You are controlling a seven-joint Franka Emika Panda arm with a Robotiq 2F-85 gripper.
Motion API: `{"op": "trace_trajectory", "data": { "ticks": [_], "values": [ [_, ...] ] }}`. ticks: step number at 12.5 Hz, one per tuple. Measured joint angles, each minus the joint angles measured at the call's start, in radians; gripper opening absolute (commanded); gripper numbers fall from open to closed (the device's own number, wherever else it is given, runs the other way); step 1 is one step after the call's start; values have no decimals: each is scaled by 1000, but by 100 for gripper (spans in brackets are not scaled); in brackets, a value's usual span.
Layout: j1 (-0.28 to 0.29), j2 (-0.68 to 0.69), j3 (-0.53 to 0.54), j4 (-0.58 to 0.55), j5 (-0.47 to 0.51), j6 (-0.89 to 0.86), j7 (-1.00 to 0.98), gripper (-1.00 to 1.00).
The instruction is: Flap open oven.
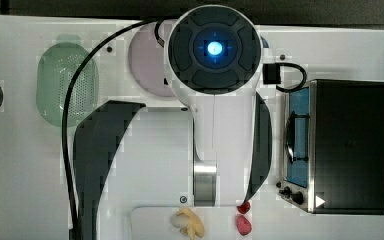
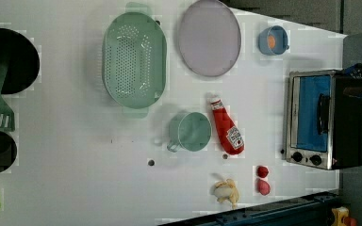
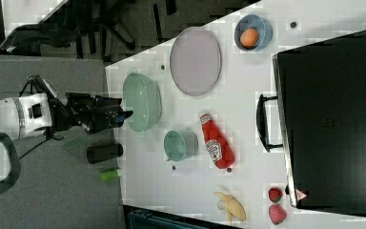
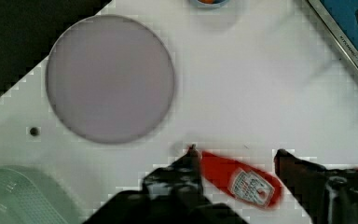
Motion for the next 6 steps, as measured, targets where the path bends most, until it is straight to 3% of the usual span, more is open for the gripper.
{"op": "trace_trajectory", "data": {
  "ticks": [3,5,6],
  "values": [
    [4,-257,-25,-202,-5,-197,38,100],
    [2,-371,-45,-194,-14,-212,48,100],
    [-3,-396,-50,-168,-10,-211,48,90]
  ]
}}
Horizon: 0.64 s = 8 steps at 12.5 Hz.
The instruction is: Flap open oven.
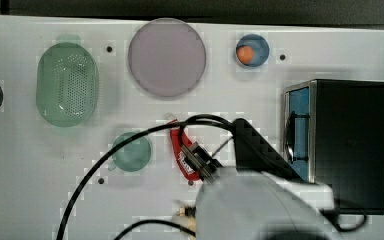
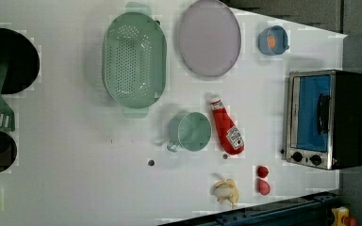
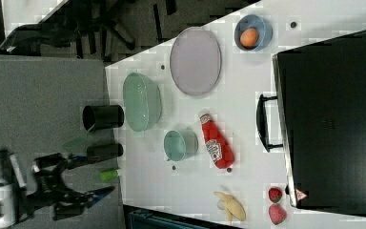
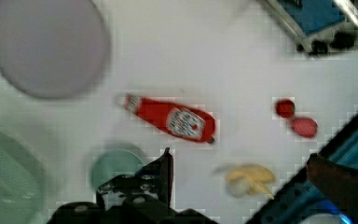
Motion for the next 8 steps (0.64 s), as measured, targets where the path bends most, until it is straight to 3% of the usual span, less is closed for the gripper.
{"op": "trace_trajectory", "data": {
  "ticks": [2,6,8],
  "values": [
    [-5,-4,0,50,-8,12,2,38],
    [-3,37,-3,23,1,16,11,-57],
    [-4,62,-15,-14,-6,19,12,-65]
  ]
}}
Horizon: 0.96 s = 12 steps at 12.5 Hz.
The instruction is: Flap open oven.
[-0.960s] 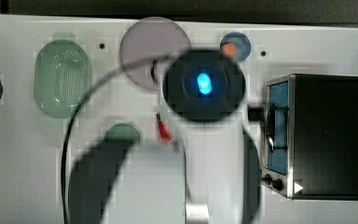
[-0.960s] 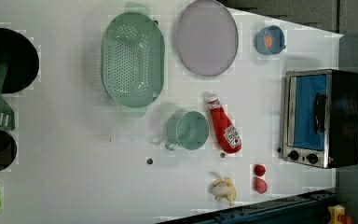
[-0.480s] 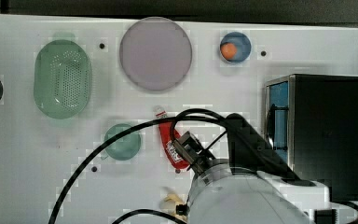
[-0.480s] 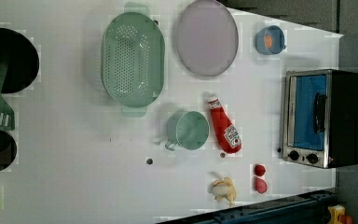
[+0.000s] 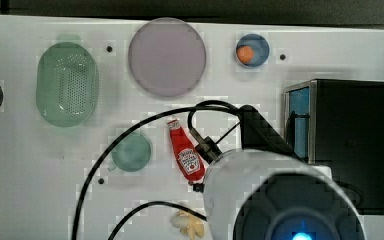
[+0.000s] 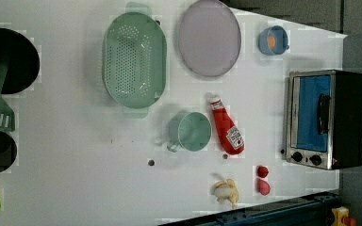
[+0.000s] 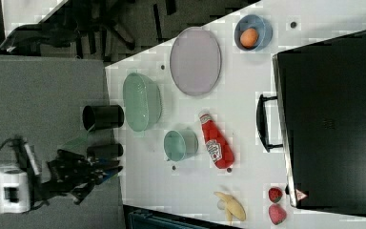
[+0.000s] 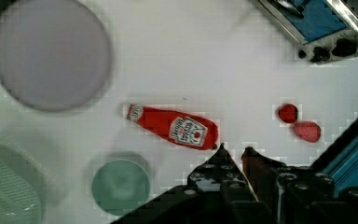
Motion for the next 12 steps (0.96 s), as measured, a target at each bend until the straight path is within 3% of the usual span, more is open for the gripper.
{"op": "trace_trajectory", "data": {
  "ticks": [5,12],
  "values": [
    [-1,40,-27,-46,-1,12,-107,-65],
    [-4,49,-153,-157,-38,309,-505,-65]
  ]
}}
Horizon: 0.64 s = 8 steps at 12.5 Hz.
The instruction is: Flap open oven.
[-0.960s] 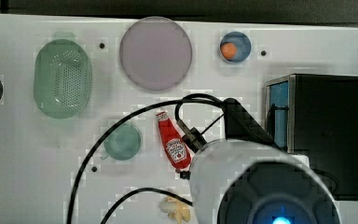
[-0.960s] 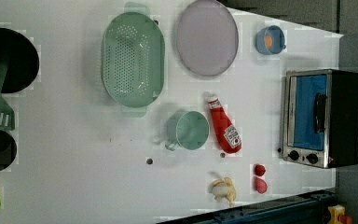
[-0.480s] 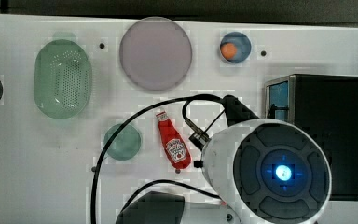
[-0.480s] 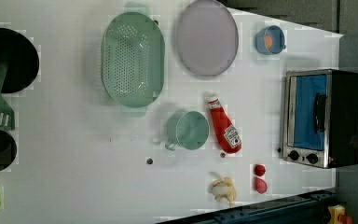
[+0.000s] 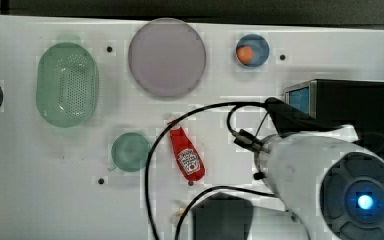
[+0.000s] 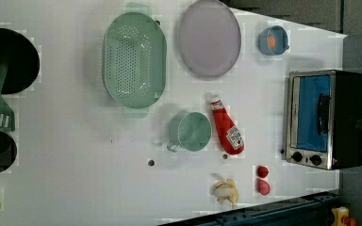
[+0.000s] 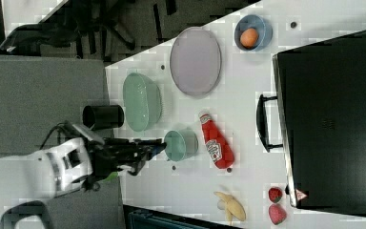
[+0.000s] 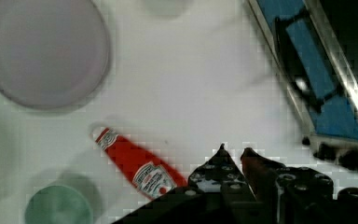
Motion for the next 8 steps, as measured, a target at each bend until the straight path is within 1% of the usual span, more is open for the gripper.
{"op": "trace_trajectory", "data": {
  "ticks": [3,5,8],
  "values": [
    [-2,28,-63,-66,-9,76,-152,-65],
    [-4,58,-106,-98,-45,126,-270,-65],
    [-13,138,-179,-100,-56,237,-404,-65]
  ]
}}
